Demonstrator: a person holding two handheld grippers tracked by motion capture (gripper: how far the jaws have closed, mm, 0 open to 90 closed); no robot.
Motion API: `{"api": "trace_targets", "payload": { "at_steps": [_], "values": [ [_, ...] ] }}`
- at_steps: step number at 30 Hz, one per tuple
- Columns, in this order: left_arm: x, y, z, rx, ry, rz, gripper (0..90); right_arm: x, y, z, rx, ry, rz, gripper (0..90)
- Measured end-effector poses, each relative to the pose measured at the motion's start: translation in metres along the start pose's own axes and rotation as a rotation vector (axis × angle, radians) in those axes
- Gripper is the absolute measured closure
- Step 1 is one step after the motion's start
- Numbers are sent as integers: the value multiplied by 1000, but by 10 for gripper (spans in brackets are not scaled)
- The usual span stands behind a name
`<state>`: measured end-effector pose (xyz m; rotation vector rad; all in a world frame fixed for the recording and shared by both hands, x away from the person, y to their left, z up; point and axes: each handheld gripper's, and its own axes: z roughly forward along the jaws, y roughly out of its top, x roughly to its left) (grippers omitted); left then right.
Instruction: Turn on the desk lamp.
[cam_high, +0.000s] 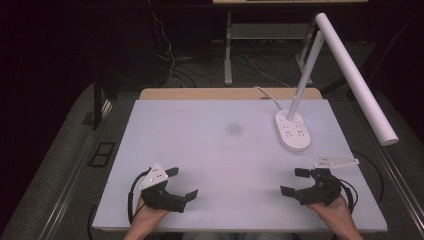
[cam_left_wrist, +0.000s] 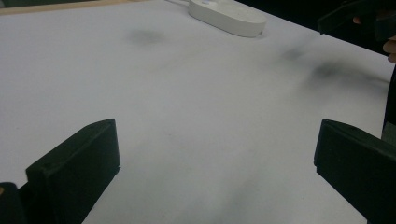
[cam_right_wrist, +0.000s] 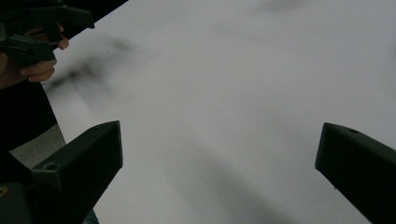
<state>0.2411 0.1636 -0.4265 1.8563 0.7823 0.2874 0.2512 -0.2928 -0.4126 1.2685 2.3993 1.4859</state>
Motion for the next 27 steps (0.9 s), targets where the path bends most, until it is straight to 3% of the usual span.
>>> {"api": "trace_targets", "payload": {
  "at_steps": [27],
  "values": [
    [0, -1, 3, 16, -18, 2, 0, -5, 21, -5, 21, -8, 7, 1]
  ]
}}
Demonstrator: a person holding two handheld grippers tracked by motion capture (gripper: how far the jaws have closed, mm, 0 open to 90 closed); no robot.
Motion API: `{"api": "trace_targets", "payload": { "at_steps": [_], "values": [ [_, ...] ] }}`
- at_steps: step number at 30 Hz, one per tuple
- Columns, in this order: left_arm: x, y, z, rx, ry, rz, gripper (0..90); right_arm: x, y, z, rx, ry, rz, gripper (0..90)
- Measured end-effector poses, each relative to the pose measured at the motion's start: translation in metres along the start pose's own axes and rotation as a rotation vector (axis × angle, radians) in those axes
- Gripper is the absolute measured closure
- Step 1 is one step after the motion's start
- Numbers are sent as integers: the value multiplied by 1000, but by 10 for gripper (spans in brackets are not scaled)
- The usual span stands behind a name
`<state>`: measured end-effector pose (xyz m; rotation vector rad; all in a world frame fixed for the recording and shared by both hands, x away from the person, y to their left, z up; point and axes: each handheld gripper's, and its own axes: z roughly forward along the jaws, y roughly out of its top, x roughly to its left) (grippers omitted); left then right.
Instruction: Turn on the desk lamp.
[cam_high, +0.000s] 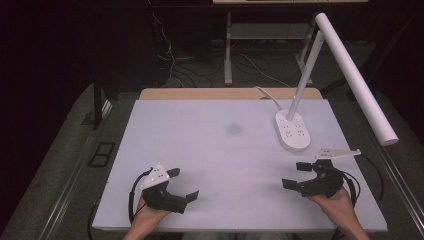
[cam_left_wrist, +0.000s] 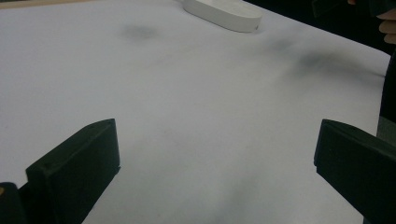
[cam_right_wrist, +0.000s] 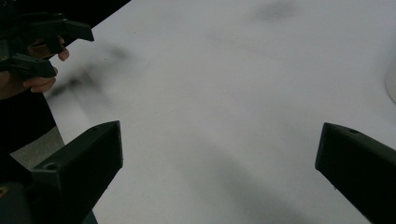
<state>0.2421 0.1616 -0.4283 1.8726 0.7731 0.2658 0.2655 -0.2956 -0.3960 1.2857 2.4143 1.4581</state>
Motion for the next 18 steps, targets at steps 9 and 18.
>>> {"api": "trace_targets", "payload": {
  "at_steps": [9, 18],
  "values": [
    [1, 0, 0, -1, -4, 0, 0, -8, 15, 0, 14, -5, -8, 1],
    [1, 0, -2, -8, -1, -5, 0, -15, 34, -2, 30, -19, -24, 1]
  ]
}}
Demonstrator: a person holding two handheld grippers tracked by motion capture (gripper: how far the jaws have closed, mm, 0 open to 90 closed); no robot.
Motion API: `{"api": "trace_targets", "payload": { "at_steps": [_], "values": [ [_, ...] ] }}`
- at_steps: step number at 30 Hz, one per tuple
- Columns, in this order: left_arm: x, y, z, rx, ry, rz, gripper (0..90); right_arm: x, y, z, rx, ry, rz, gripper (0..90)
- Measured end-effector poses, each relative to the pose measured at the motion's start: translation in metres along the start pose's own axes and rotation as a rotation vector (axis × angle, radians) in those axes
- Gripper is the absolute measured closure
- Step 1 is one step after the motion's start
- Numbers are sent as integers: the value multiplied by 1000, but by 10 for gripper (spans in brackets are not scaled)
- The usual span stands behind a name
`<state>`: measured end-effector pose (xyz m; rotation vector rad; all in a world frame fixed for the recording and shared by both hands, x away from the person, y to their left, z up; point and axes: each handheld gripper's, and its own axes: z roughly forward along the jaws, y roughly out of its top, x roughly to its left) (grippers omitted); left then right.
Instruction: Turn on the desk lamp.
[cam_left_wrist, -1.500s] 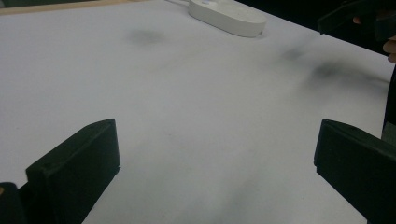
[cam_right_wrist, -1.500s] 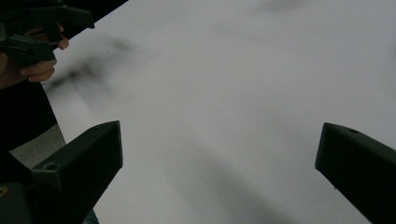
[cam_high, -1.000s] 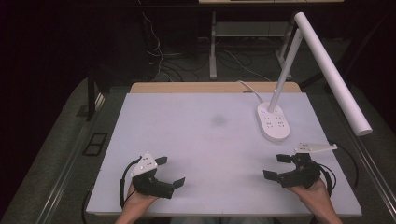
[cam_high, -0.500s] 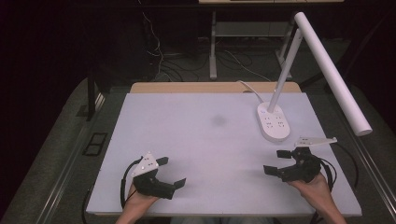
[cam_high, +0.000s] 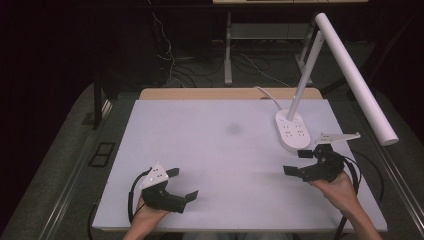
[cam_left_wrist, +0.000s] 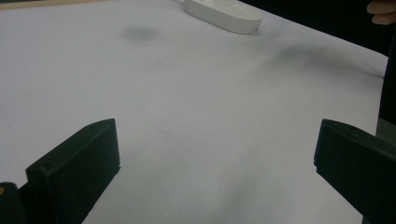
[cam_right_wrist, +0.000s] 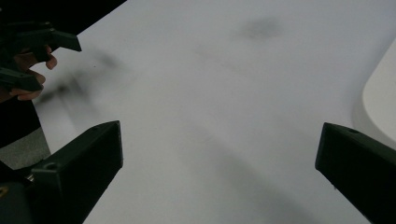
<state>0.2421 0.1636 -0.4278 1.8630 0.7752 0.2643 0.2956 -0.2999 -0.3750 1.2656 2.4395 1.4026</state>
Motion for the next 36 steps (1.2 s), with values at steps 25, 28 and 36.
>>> {"api": "trace_targets", "payload": {
  "at_steps": [25, 28, 36],
  "values": [
    [0, 0, 0, 1, 2, 4, 0, -38, 22, 7, 7, -33, 22, 1],
    [1, 0, -1, 2, 1, 5, 0, -43, 25, 7, 6, -41, 29, 1],
    [0, 0, -1, 2, 0, 6, 0, -54, 34, 6, -6, -62, 38, 1]
  ]
}}
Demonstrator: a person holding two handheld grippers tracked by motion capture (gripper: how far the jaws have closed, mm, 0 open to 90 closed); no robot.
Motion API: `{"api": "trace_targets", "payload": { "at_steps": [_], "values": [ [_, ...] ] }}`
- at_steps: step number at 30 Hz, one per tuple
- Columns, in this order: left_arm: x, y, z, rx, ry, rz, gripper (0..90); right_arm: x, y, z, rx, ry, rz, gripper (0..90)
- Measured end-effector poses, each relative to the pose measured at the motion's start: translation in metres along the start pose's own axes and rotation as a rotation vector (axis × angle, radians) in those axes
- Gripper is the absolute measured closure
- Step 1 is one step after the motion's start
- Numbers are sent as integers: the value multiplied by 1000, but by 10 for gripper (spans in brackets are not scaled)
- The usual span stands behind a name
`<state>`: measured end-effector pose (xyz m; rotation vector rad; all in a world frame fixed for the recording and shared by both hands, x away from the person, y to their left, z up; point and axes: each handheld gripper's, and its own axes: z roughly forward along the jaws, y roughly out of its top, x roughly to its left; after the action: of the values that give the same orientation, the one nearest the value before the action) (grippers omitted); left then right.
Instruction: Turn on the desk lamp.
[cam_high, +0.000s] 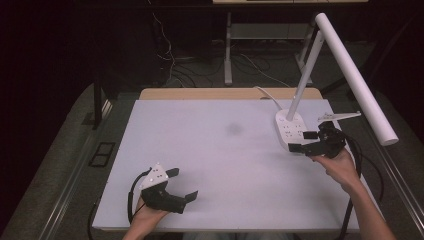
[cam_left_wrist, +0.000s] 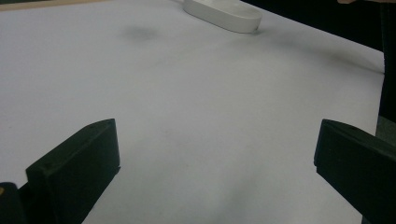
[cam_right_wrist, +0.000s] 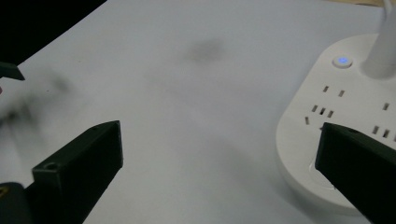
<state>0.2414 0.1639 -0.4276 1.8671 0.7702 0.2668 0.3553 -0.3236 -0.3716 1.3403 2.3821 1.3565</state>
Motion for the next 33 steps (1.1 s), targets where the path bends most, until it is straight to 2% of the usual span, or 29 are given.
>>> {"api": "trace_targets", "payload": {
  "at_steps": [11, 12, 25, 29, 30, 32, 33],
  "values": [
    [1, 0, 1, 1, 2, 1, 0, -20, 9, 1, -2, -32, 24, 1],
    [1, 0, 1, 0, 1, -1, 0, -20, 10, 1, 2, -32, 40, 1],
    [2, 0, 1, -1, 0, -4, 0, -41, 23, 2, 7, -66, 55, 2],
    [2, 0, 1, 3, 0, -2, 0, -47, 29, 4, 29, -98, 53, 79],
    [2, 0, 1, 3, 0, -1, 0, -50, 32, 5, 40, -106, 41, 154],
    [2, 0, 2, 3, 0, -1, 0, -51, 34, 5, 42, -115, 45, 166],
    [2, 0, 2, 3, -1, 1, 0, -53, 35, 4, 43, -121, 44, 209]
  ]
}}
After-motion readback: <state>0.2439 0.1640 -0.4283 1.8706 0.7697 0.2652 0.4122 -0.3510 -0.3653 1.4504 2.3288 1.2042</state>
